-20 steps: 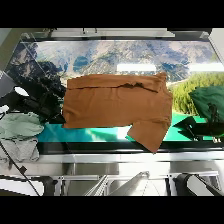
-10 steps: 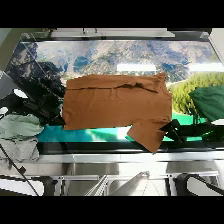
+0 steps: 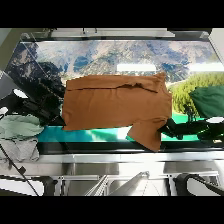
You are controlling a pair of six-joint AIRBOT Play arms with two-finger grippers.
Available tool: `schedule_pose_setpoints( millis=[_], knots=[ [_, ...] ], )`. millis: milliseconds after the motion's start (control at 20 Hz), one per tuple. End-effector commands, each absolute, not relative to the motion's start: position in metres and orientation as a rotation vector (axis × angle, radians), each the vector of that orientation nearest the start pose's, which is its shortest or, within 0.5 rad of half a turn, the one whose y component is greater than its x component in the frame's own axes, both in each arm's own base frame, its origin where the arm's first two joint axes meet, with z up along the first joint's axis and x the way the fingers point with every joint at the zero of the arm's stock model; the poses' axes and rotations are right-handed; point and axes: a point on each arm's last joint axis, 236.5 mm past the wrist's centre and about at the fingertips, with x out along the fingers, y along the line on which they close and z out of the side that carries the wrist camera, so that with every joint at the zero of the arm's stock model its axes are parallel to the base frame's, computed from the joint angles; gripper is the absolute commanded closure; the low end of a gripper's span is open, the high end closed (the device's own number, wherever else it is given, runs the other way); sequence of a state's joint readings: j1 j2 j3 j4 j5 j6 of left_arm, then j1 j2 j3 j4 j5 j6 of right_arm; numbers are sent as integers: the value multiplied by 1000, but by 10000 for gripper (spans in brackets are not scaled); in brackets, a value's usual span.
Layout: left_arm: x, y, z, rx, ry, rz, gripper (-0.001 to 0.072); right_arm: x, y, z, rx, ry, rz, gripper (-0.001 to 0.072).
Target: Fold the shirts.
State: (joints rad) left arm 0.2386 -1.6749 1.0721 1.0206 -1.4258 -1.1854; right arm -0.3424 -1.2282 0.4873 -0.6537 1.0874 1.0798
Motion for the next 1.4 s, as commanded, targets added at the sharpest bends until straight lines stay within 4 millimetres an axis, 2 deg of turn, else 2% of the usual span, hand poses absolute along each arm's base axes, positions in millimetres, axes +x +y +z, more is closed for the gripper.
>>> schedule_pose_setpoints(
  millis=[0,100,200,350,450,550,650,750,850,1050,1150,1350],
  knots=[
    [307,-51,-103,-553,1771,-471,687,292,80,-67,891,1297,343,696],
    [322,-48,-87,-532,1740,-485,686,324,75,-39,883,1198,365,696],
    [349,-42,-71,-510,1669,-465,684,361,66,-13,845,1103,381,696],
    [390,-32,-43,-468,1549,-434,681,416,53,12,844,1011,393,696],
    [419,-25,-22,-436,1449,-409,681,453,46,16,873,976,408,696],
    [452,-16,-4,-409,1336,-373,680,485,45,10,890,961,423,696],
    [481,-13,4,-411,1268,-375,680,515,45,0,881,946,425,696],
    [504,-11,-4,-402,1257,-384,680,542,46,-8,859,923,419,696],
    [523,-18,-24,-387,1270,-404,679,562,49,-16,840,904,412,696],
    [537,-38,-68,-369,1346,-462,679,596,41,-26,772,826,364,696],
    [541,-42,-85,-372,1365,-469,679,604,36,-30,762,808,346,696],
    [537,-43,-109,-397,1386,-443,680,606,35,-50,747,821,345,695]
  ],
)
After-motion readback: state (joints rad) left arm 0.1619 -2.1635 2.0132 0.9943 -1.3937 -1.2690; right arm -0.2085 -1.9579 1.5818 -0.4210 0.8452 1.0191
